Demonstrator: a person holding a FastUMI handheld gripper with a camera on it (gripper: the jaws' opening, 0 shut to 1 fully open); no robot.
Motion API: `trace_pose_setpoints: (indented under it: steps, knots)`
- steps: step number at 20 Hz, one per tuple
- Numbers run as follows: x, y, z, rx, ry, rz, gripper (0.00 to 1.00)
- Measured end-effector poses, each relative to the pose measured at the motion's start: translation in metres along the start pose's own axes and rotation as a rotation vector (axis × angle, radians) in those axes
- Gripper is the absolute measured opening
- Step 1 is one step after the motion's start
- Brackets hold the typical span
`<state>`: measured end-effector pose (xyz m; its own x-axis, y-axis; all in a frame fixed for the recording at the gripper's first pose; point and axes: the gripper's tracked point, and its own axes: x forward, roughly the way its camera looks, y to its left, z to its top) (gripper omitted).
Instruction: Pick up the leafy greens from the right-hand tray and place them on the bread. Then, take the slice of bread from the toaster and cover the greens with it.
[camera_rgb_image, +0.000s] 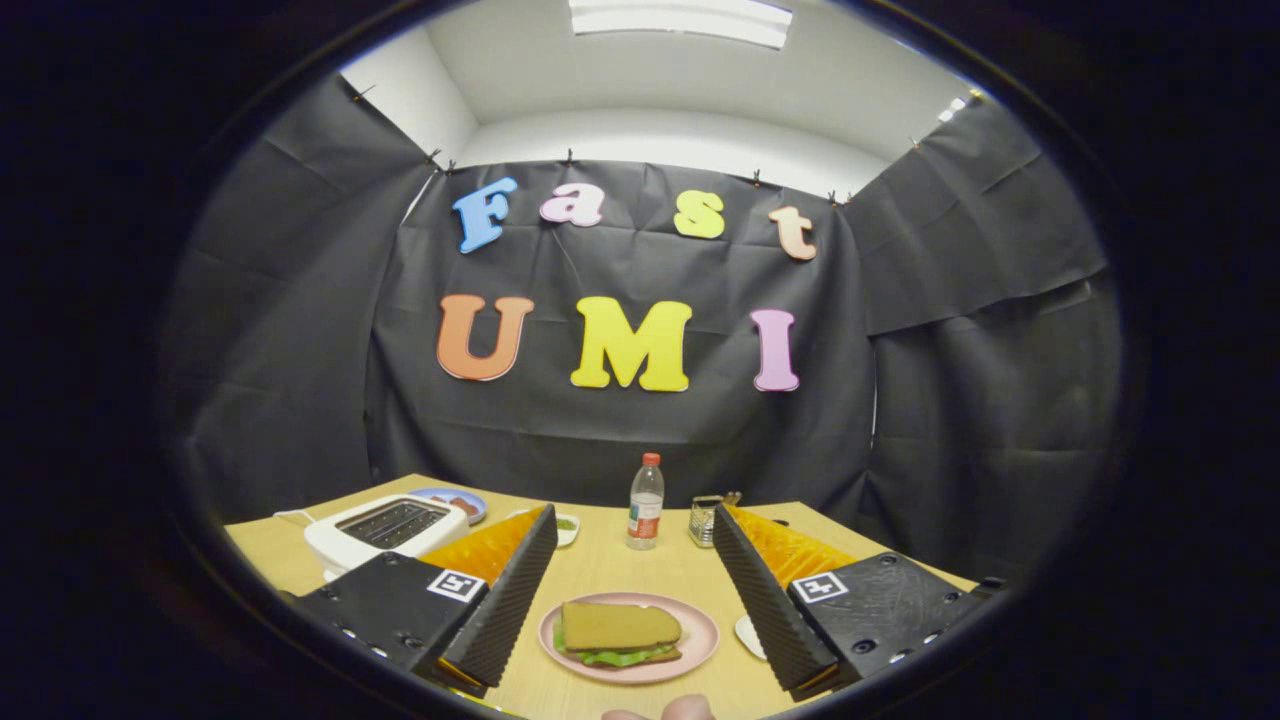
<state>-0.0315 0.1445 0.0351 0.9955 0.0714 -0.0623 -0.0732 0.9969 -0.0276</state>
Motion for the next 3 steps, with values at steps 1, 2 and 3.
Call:
trace_pose_setpoints:
  steps: [1,2,3]
  knots:
    - [-0.0001,-0.0007,0.0003,0.000,-0.001,-0.002,0.95]
    - [-0.0006,-0.0010,0.0007,0.000,-0.002,-0.002,0.95]
    - [-0.0020,-0.0020,0.0010,-0.002,-0.002,-0.004,0.95]
